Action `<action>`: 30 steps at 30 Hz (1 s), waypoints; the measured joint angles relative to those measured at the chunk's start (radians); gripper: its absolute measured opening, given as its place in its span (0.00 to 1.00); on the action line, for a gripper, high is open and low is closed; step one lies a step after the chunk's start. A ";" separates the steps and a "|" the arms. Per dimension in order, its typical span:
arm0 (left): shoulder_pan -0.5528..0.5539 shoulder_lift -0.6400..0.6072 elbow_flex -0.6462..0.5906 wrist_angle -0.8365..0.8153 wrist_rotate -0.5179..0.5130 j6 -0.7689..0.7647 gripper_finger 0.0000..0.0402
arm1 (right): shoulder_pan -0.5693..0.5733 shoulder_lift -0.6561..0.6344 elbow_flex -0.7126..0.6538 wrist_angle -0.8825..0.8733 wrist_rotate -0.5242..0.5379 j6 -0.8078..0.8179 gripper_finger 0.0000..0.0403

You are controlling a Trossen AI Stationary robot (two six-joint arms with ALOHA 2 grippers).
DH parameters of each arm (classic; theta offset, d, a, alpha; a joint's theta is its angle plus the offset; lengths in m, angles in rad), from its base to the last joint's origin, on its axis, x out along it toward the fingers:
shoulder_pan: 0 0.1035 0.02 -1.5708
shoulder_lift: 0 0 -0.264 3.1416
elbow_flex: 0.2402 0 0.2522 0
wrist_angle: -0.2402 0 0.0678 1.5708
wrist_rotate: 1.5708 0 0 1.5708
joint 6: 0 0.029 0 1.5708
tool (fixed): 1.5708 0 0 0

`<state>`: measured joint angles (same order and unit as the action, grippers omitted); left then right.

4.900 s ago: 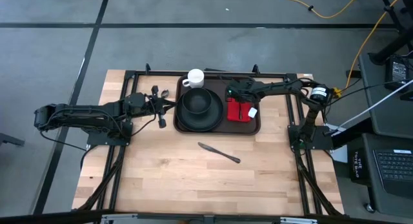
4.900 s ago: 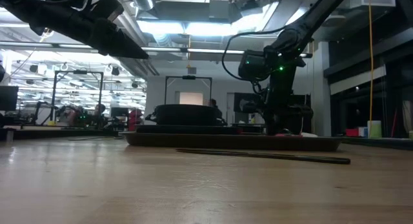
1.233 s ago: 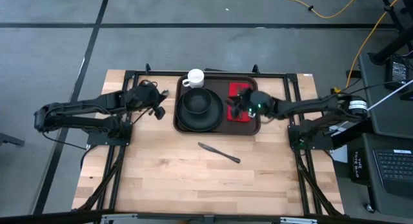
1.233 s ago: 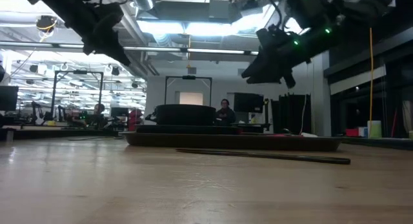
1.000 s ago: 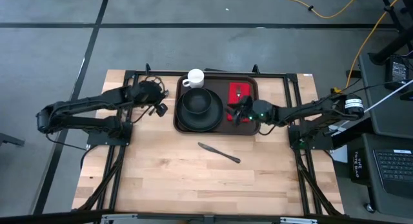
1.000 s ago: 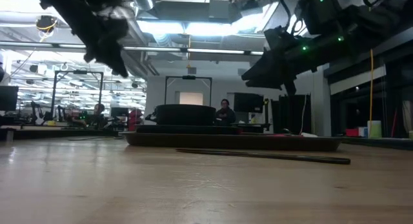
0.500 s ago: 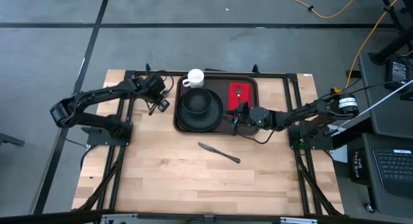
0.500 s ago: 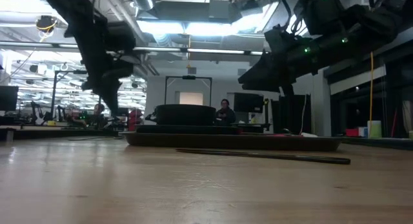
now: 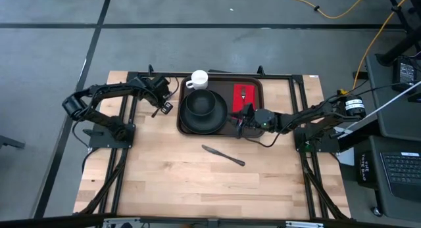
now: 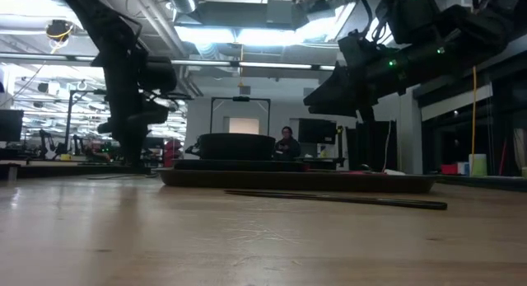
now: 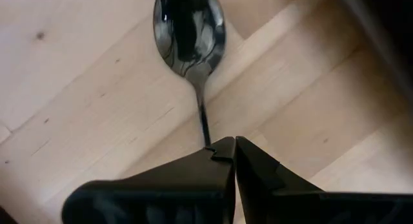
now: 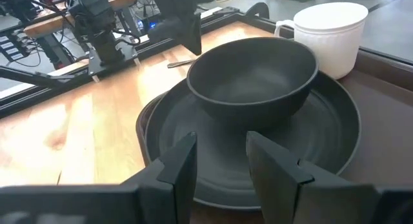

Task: Set up tray
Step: Put the black spoon on top of the red napkin on the left side of the fork

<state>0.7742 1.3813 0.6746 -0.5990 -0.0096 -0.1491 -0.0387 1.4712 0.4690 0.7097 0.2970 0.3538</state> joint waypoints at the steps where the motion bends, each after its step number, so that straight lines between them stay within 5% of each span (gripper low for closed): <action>1: 0.000 0.009 0.000 0.000 -0.003 0.004 0.02 | 0.000 0.000 0.000 0.000 0.000 0.000 0.34; 16: 0.000 0.021 0.000 0.024 -0.025 0.034 0.07 | 0.000 0.000 0.000 -0.003 -0.002 0.000 0.34; 30: 0.000 0.020 0.000 0.019 -0.025 0.058 0.26 | 0.000 0.000 0.000 -0.004 -0.002 0.001 0.34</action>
<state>0.7742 1.4017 0.6746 -0.5799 -0.0343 -0.0907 -0.0389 1.4712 0.4690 0.7055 0.2950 0.3548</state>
